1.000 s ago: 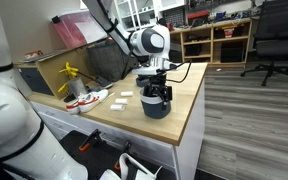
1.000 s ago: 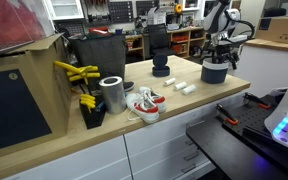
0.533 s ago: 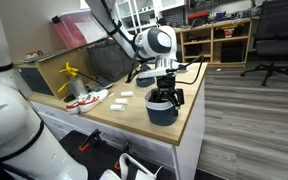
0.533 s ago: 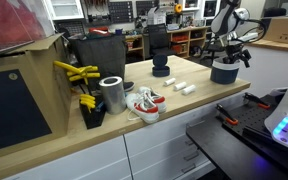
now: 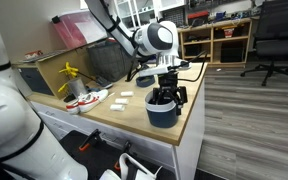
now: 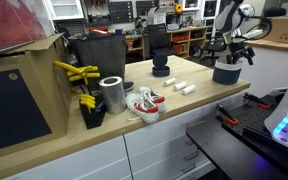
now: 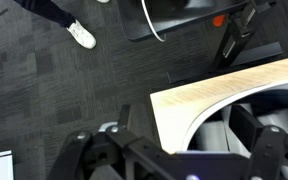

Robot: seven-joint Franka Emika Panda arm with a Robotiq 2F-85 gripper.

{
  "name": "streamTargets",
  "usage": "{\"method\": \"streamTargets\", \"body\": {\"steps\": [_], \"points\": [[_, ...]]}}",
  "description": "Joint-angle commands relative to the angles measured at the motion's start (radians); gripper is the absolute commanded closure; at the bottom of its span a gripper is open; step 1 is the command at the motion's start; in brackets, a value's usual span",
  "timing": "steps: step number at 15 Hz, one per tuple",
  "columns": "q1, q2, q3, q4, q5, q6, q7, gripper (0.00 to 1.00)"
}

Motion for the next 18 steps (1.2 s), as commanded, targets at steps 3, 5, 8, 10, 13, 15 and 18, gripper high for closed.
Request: {"method": "streamTargets", "body": {"steps": [3, 5, 8, 10, 13, 15, 18], "points": [[-0.001, -0.122, 0.026, -0.067, 0.043, 0.026, -0.023, 0.0], [-0.002, -0.152, 0.034, -0.071, 0.062, 0.023, -0.033, 0.0], [-0.001, -0.189, 0.04, -0.059, 0.09, 0.012, -0.037, 0.0], [-0.001, -0.211, 0.042, -0.046, 0.108, 0.005, -0.039, 0.0], [0.004, -0.227, 0.049, -0.027, 0.142, 0.007, -0.038, 0.0], [0.01, -0.224, 0.057, -0.014, 0.169, 0.009, -0.048, 0.0], [0.017, -0.212, 0.068, 0.006, 0.188, 0.011, -0.061, 0.0]]}}
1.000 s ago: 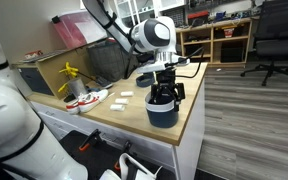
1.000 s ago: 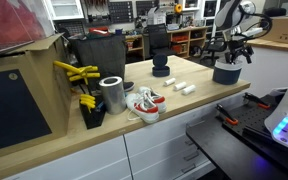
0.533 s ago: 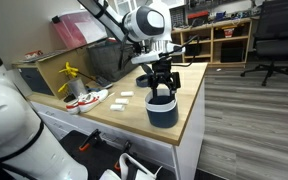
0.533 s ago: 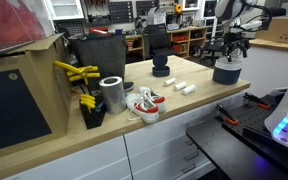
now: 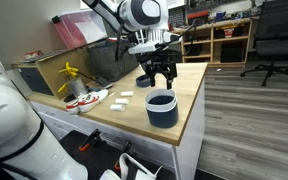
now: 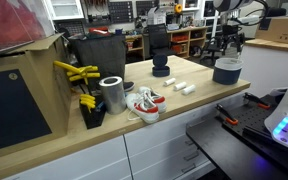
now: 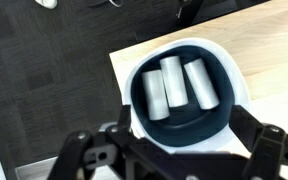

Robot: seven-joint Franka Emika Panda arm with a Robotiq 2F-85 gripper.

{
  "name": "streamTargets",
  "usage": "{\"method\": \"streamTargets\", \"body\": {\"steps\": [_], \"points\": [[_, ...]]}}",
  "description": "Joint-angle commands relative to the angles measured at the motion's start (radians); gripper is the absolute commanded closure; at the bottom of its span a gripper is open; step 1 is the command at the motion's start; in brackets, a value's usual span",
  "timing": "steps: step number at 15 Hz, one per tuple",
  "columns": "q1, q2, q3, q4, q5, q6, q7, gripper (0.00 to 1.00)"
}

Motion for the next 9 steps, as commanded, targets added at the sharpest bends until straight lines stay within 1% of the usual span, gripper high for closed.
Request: {"method": "streamTargets", "body": {"steps": [1, 5, 9], "points": [[0.006, 0.006, 0.013, 0.025, 0.033, 0.001, -0.05, 0.0], [0.008, 0.027, 0.021, 0.048, 0.023, -0.016, -0.147, 0.0], [0.01, 0.058, 0.026, 0.047, 0.013, 0.004, -0.249, 0.0]]}}
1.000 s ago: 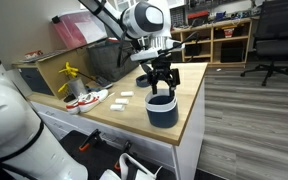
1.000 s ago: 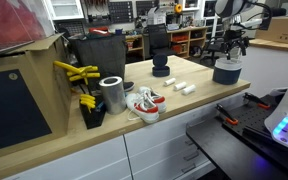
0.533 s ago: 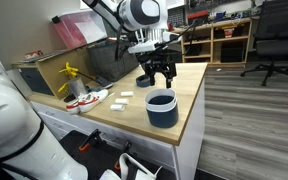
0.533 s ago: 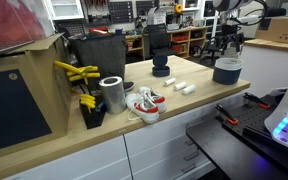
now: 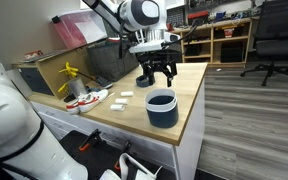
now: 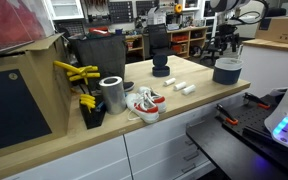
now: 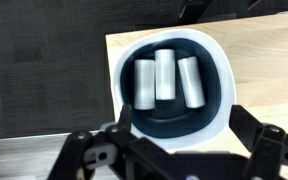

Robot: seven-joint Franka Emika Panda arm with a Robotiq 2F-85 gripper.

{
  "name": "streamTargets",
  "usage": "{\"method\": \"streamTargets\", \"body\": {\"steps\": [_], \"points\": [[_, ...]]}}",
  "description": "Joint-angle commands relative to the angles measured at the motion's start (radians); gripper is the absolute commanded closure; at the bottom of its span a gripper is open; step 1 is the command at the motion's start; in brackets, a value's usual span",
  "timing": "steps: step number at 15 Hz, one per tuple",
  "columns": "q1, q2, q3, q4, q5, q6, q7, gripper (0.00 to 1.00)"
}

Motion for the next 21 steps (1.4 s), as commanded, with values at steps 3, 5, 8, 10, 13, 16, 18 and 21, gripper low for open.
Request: {"method": "streamTargets", "body": {"steps": [3, 5, 8, 10, 13, 16, 18, 21], "points": [[-0.001, 0.068, 0.014, 0.027, -0.003, 0.029, -0.133, 0.0], [-0.004, 0.086, 0.017, 0.035, -0.007, 0.036, -0.162, 0.26], [-0.007, 0.107, 0.019, 0.042, -0.017, 0.047, -0.197, 0.31], [-0.01, 0.115, 0.018, 0.047, -0.026, 0.045, -0.218, 0.26], [-0.012, 0.122, 0.017, 0.048, -0.043, 0.044, -0.24, 0.24], [-0.016, 0.123, 0.017, 0.044, -0.056, 0.041, -0.264, 0.28], [-0.018, 0.124, 0.017, 0.04, -0.066, 0.044, -0.275, 0.32], [-0.017, 0.127, 0.02, 0.03, -0.077, 0.055, -0.288, 0.4]]}}
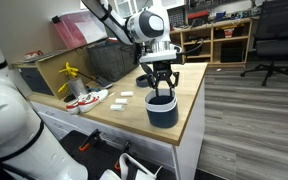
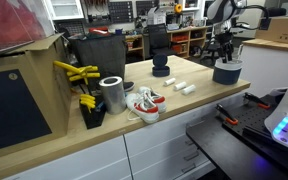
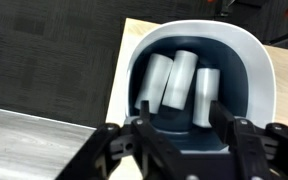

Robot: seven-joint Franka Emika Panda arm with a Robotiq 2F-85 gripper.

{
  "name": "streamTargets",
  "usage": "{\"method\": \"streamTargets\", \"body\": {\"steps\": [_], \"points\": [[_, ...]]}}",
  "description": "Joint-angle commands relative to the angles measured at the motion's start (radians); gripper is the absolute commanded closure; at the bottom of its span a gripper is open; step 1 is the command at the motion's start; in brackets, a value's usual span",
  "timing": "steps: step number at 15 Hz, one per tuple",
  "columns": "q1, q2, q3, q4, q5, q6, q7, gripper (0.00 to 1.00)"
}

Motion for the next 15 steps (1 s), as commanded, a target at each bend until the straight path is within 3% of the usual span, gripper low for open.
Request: {"method": "streamTargets", "body": {"steps": [1, 8, 15], "points": [[-0.007, 0.004, 0.01, -0.008, -0.018, 0.012, -0.033, 0.37], [0.01, 0.035, 0.028, -0.033, -0.048, 0.069, -0.004, 0.37], [0.016, 0.042, 0.033, -0.059, -0.115, 0.112, 0.02, 0.51]]}}
